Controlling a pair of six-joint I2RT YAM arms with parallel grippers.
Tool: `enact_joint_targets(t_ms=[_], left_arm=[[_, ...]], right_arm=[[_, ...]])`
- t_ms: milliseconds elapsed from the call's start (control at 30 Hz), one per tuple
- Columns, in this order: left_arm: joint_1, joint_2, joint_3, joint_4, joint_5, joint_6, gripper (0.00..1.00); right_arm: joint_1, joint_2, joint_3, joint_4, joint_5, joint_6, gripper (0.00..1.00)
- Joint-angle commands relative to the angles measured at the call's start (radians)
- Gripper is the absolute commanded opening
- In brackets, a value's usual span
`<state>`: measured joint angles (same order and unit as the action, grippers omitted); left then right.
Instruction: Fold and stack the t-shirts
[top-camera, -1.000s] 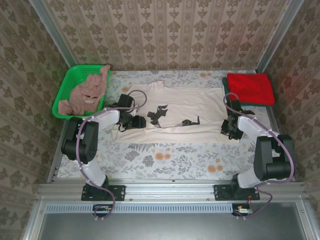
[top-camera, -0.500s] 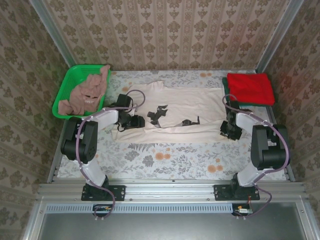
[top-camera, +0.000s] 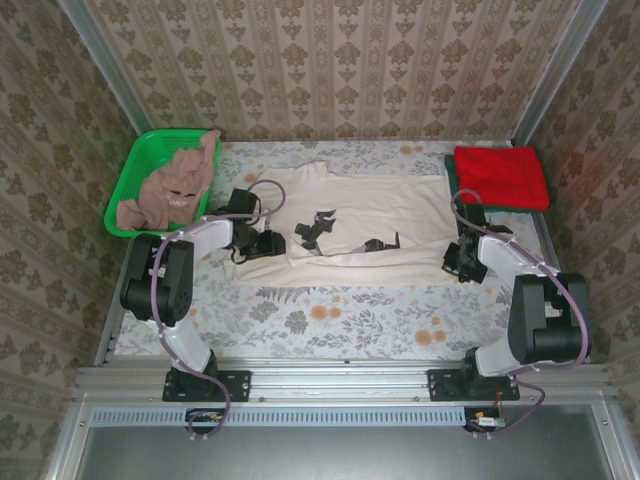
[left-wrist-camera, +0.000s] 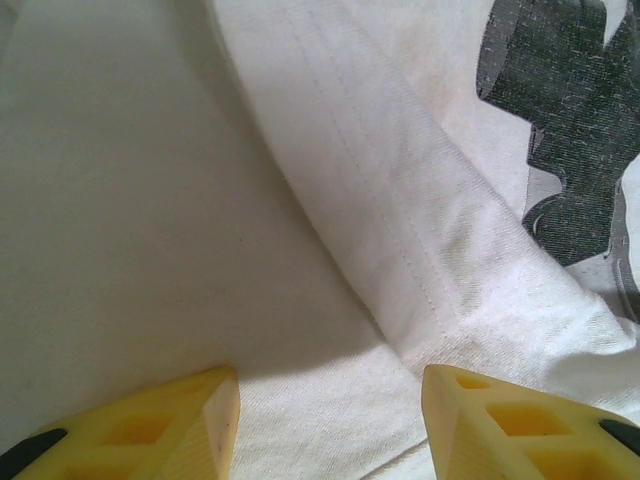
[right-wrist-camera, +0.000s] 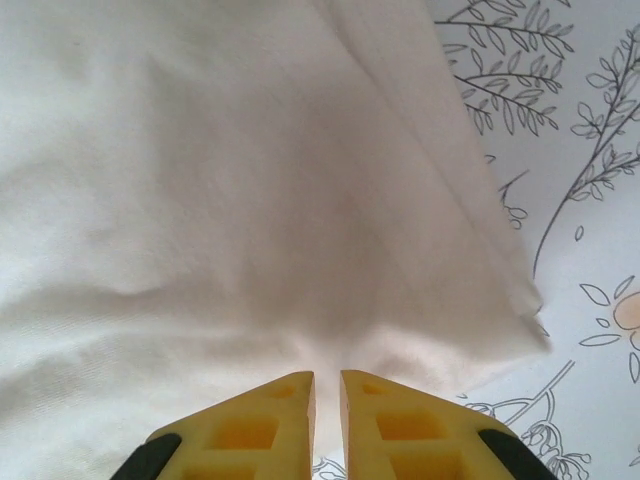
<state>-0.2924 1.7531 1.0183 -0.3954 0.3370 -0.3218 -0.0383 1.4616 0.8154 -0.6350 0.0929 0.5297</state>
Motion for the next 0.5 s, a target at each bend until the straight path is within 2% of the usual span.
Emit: enact_joint_targets(t_ms=[0, 133, 233, 333, 433, 467], left_arm=[[0.01, 0.014, -0.018, 0.001, 0.019, -0.003, 0.52], [0.015, 0.008, -0.025, 0.004, 0.02, -0.002, 0.51], [0.015, 0.006, -0.027, 0.008, 0.025, -0.002, 0.51], [0.015, 0.005, -0.028, 0.007, 0.027, -0.003, 0.51], [0.015, 0.0, -0.031, 0.009, 0.028, -0.002, 0.51], [0.016, -0.002, -0.031, 0.006, 0.028, -0.002, 0.5]], right_arm=[[-0.006, -0.004, -0.01, -0.045, 0.001, -0.002, 0.16], [-0.011, 0.008, -0.005, -0.038, 0.002, -0.005, 0.16], [-0.021, 0.041, 0.019, -0.035, 0.03, -0.011, 0.3], [-0.043, 0.085, 0.035, -0.004, 0.017, -0.016, 0.38], [-0.047, 0.147, 0.054, 0.013, 0.007, -0.022, 0.37], [-0.048, 0.162, 0.061, 0.011, 0.007, -0.021, 0.33]])
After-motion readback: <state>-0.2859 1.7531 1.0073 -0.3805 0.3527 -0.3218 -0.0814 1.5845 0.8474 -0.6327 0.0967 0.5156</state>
